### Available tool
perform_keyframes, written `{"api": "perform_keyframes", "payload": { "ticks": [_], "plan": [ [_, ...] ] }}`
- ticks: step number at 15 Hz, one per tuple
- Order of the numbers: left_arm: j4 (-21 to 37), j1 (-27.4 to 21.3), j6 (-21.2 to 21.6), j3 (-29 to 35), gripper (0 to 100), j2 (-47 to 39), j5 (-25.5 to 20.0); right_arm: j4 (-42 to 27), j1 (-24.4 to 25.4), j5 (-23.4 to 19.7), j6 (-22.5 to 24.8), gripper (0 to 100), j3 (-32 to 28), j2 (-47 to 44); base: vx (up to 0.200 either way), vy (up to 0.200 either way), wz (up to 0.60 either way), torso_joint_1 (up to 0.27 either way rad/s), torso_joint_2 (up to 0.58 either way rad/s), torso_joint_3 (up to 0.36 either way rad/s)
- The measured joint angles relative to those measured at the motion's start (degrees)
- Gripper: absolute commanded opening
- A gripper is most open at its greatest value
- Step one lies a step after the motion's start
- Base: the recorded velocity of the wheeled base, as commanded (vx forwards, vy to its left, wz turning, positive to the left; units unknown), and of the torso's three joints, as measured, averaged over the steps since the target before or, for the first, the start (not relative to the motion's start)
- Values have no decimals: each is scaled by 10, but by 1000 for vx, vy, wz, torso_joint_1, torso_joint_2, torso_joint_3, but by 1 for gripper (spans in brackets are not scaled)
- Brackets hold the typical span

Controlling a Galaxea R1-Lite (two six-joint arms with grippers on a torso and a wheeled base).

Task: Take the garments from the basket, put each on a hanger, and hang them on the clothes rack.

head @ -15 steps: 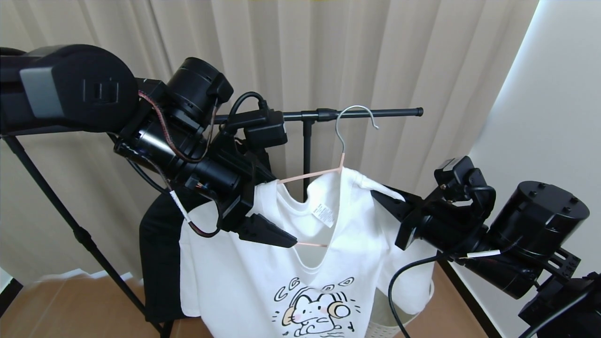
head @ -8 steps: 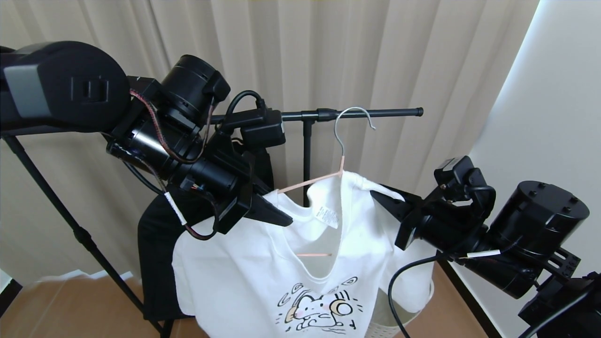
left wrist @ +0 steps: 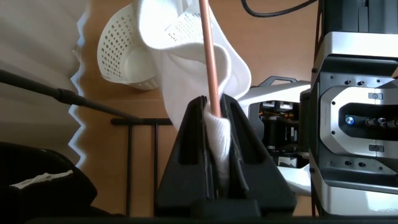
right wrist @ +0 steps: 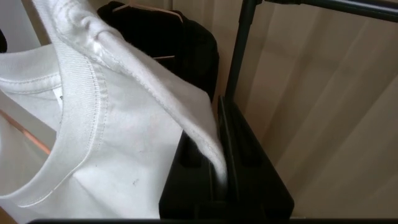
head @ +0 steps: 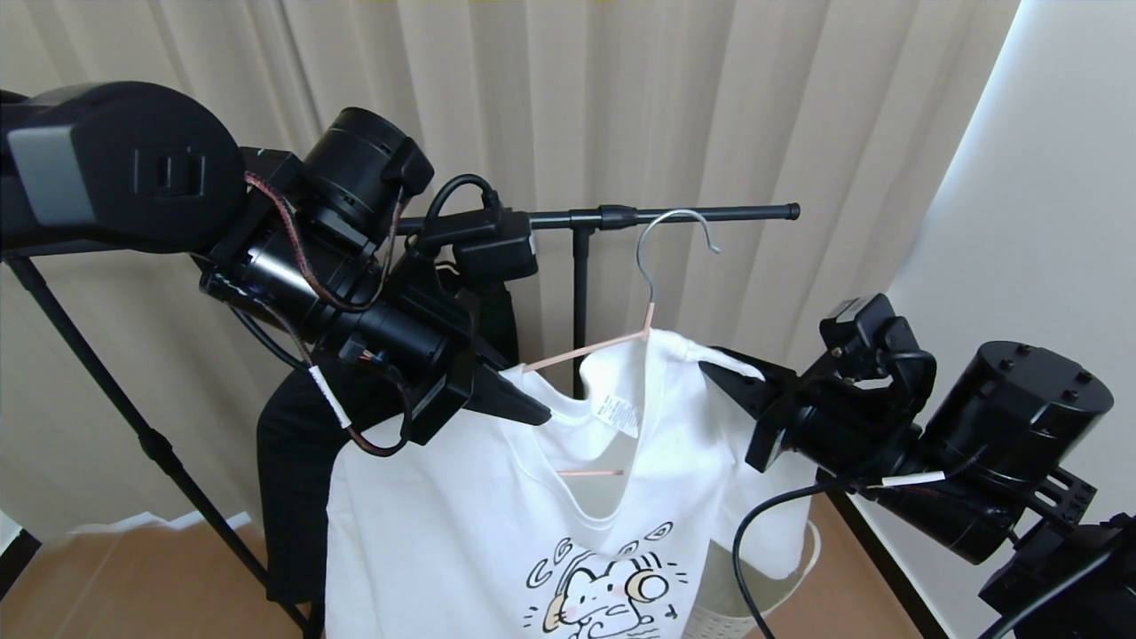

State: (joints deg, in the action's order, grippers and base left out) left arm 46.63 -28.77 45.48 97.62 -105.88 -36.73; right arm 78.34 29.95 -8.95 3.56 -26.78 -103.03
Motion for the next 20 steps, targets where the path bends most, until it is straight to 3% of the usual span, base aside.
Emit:
{"api": "perform_keyframes", "payload": {
  "ticks": [3, 8, 9, 13, 17, 20],
  "plan": [
    [-13, 2, -2, -1, 0, 0, 0, -4, 0, 0, 42, 0, 15, 9, 0, 0, 0, 0, 0, 0],
    [-17, 5, -4, -2, 0, 0, 0, -34, 0, -1, 48, 0, 24, 34, 0, 0, 0, 0, 0, 0],
    [-17, 6, -6, -2, 0, 1, 0, -34, 0, -1, 48, 100, 25, 38, 0, 0, 0, 0, 0, 0],
    [-26, 15, -12, -2, 0, 3, 0, -34, -5, -7, 48, 100, 28, 49, 0, 0, 0, 0, 0, 0],
    [-42, 44, -19, -18, 0, 21, -1, -50, -45, -84, 49, 100, 37, 84, 0, 0, 0, 0, 0, 0],
    [-81, 56, -30, -54, 0, 49, -2, -62, -60, -89, 49, 100, 37, 96, 0, 0, 0, 0, 0, 0]
  ]
}}
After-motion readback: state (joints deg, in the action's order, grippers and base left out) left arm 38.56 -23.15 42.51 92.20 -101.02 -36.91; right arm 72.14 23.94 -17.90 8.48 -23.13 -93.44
